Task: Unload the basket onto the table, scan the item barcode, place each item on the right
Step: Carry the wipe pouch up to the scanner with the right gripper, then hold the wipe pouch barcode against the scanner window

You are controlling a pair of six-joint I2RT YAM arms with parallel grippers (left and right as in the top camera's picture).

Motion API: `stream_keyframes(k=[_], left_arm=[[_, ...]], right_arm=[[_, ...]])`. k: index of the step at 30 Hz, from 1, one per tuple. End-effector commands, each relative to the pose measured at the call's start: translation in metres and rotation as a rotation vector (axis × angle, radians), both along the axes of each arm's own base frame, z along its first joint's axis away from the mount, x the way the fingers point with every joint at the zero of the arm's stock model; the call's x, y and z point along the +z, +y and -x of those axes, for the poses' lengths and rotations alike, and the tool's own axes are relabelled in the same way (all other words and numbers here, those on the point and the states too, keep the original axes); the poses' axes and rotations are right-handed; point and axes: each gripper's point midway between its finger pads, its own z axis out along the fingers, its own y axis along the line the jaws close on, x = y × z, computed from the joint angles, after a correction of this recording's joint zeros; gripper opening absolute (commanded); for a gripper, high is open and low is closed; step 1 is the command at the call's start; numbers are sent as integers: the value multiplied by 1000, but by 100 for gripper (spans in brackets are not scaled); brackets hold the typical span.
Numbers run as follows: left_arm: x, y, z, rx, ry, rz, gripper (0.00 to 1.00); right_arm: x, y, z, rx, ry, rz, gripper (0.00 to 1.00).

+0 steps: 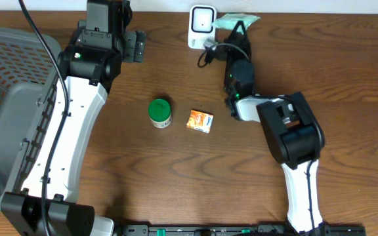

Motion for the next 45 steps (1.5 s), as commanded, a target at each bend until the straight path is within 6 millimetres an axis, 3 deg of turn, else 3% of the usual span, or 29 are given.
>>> stream_keyframes(k=[1, 14, 21, 25, 32, 45], left_arm=[[6, 2, 2, 2, -12, -6, 98], [6, 2, 2, 2, -12, -6, 98], [6, 2, 2, 2, -12, -6, 98], [6, 2, 2, 2, -12, -6, 98], [6, 2, 2, 2, -12, -6, 98], [6, 2, 2, 2, -12, -6, 98]], right_arm=[[14, 20, 2, 90, -44, 36, 1], [15, 51, 2, 264, -52, 75, 2], [28, 50, -15, 250, -82, 63, 2], [26, 55, -30, 251, -91, 33, 1], [-16, 49, -49, 231, -23, 31, 2], [-75, 32, -56, 146, 187, 54, 2]])
